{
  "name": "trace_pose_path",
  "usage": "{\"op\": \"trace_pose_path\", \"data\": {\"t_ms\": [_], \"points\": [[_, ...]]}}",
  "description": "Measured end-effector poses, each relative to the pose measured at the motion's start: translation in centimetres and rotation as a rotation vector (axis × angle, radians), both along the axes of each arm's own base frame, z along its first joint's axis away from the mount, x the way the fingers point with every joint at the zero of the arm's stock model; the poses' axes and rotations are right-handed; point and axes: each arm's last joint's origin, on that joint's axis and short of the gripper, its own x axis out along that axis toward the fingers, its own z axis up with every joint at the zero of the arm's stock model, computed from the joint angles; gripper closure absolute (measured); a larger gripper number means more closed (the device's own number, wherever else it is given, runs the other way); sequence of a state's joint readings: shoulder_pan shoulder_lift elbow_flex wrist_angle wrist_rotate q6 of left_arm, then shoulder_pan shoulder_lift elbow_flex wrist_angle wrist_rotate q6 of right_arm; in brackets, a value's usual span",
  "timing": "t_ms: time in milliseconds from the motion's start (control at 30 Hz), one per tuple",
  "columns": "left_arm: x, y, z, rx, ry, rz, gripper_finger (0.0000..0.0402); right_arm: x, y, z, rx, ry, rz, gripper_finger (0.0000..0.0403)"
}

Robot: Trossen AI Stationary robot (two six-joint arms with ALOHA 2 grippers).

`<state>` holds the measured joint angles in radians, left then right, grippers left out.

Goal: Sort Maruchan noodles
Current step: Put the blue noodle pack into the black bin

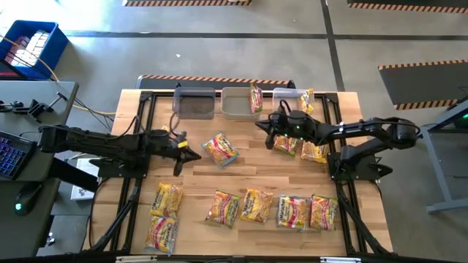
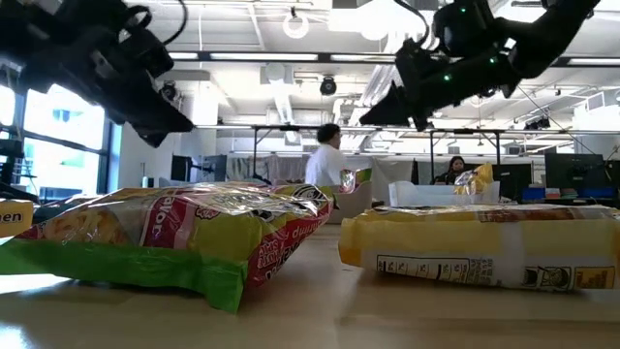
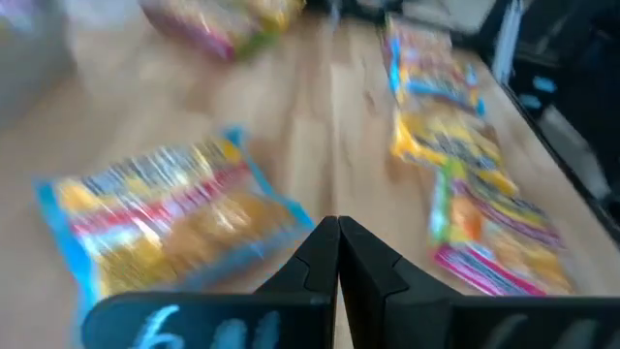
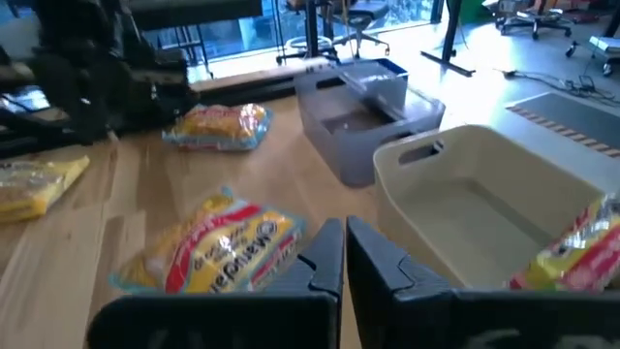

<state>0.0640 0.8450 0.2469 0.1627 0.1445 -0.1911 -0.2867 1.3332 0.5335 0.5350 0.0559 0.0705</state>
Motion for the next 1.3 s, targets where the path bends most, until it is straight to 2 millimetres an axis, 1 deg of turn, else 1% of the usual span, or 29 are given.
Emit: {"op": "trace_pose_path", "data": {"t_ms": [167, 300, 400, 533, 667, 800, 933, 1067, 1300], "points": [[0.2, -1.9, 2.0, -0.114, 0.265, -0.005, 0.0401, -0.3, 0.1, -1.1, 0.026, 0.028, -0.004, 0.0402], [0.0, -3.6, 3.8, -0.219, 0.471, 0.034, 0.0398, -0.2, 0.4, -1.2, 0.003, 0.049, -0.002, 0.0402], [0.1, -5.4, 4.9, -0.331, 0.581, 0.044, 0.0382, -0.2, 0.6, -1.3, -0.035, 0.064, 0.016, 0.0402], [0.5, -8.4, 5.4, -0.441, 0.693, 0.031, 0.035, -0.2, 0.6, -1.3, -0.053, 0.081, 0.022, 0.0402], [0.9, -11.6, 5.1, -0.497, 0.817, 0.019, 0.0312, -0.3, 0.6, -1.5, -0.053, 0.097, 0.024, 0.0402], [1.2, -14.6, 4.5, -0.573, 0.983, 0.033, 0.0276, -0.3, 0.6, -1.6, -0.052, 0.112, 0.026, 0.0402], [1.9, -17.0, 4.1, -0.591, 1.062, 0.068, 0.0246, -0.3, 0.6, -1.6, -0.049, 0.112, 0.025, 0.0402], [2.7, -18.6, 3.3, -0.58, 1.1, 0.105, 0.0229, -0.3, 0.6, -1.6, -0.046, 0.111, 0.024, 0.0402], [3.3, -19.7, 0.4, -0.504, 1.187, 0.179, 0.0222, -0.3, 0.6, -1.9, -0.043, 0.134, 0.026, 0.0402]]}}
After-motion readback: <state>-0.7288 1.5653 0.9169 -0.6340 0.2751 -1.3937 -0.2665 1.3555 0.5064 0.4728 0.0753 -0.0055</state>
